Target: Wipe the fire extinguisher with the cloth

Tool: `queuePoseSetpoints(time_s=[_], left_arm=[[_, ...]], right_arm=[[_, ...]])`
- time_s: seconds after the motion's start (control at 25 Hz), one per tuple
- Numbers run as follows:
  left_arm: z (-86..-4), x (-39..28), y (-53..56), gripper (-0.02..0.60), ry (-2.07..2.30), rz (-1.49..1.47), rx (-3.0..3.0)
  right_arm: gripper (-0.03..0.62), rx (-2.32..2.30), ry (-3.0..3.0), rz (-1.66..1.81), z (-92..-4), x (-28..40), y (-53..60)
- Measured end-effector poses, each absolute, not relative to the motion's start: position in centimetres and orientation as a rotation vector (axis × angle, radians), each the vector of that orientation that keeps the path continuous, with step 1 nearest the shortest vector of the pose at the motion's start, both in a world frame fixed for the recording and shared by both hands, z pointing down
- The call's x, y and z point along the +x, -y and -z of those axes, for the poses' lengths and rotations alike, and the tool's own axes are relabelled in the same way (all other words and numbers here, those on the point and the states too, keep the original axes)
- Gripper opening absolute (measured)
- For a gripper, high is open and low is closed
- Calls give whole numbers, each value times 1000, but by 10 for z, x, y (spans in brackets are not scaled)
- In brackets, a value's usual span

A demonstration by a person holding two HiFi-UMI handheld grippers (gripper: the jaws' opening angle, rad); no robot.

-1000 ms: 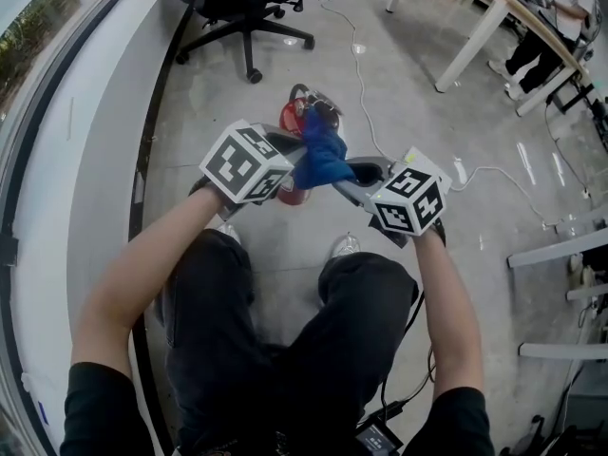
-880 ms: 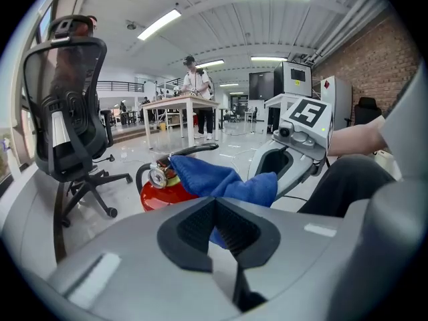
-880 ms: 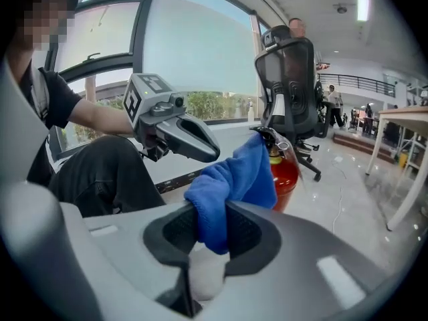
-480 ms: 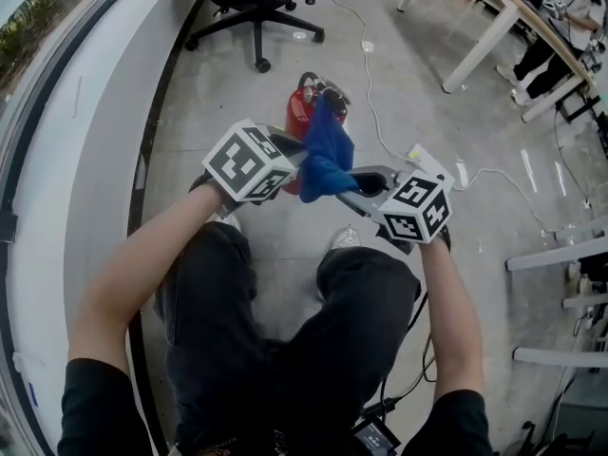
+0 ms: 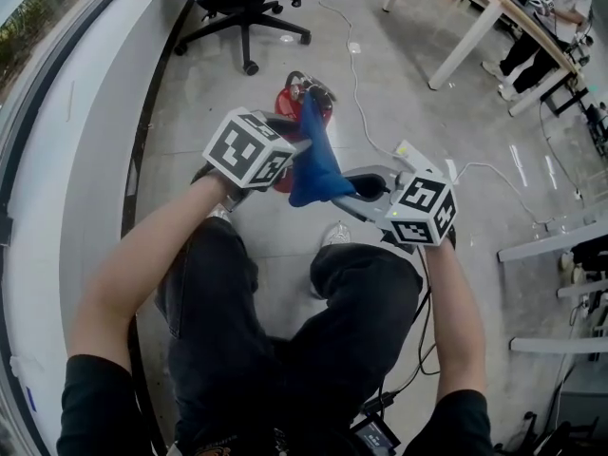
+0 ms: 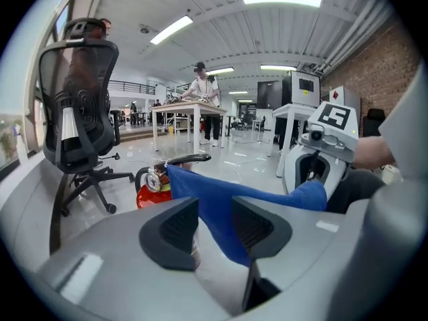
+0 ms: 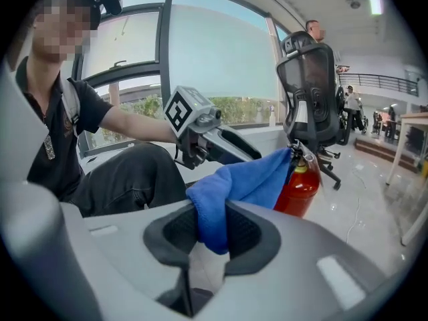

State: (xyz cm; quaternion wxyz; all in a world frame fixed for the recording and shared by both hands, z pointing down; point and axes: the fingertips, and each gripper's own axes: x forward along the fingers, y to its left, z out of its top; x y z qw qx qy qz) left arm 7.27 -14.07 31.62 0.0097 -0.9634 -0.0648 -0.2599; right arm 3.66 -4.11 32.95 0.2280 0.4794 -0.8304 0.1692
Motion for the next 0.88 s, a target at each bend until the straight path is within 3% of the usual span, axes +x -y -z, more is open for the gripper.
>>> queuePoseSetpoints(time_s=[0.04, 0.16, 0.24, 0.28, 0.72, 0.76, 0.88], left_arm=[[-314, 75, 140, 175, 205, 797, -3047], [-309, 85, 136, 182, 232, 778, -3160], [-307, 91, 130, 44, 259, 780, -3178], [-305, 93, 127, 6, 264, 775, -3160], [-284, 78, 150, 6, 128, 694, -2922], [-283, 78, 152, 9, 138, 683, -2902], [-284, 85, 154, 175, 204, 691, -2870]], right_arm=[[80, 1325, 2292, -450, -325, 34, 41], [80, 1336, 2298, -413, -315, 32, 43], [80, 1343, 2301, -396, -309, 31, 46], [80, 1346, 2303, -388, -307, 30, 48], [80, 1364, 2311, -328, -290, 34, 68], [80, 1367, 2314, -322, -288, 35, 71], [80, 1380, 2324, -314, -284, 42, 79]])
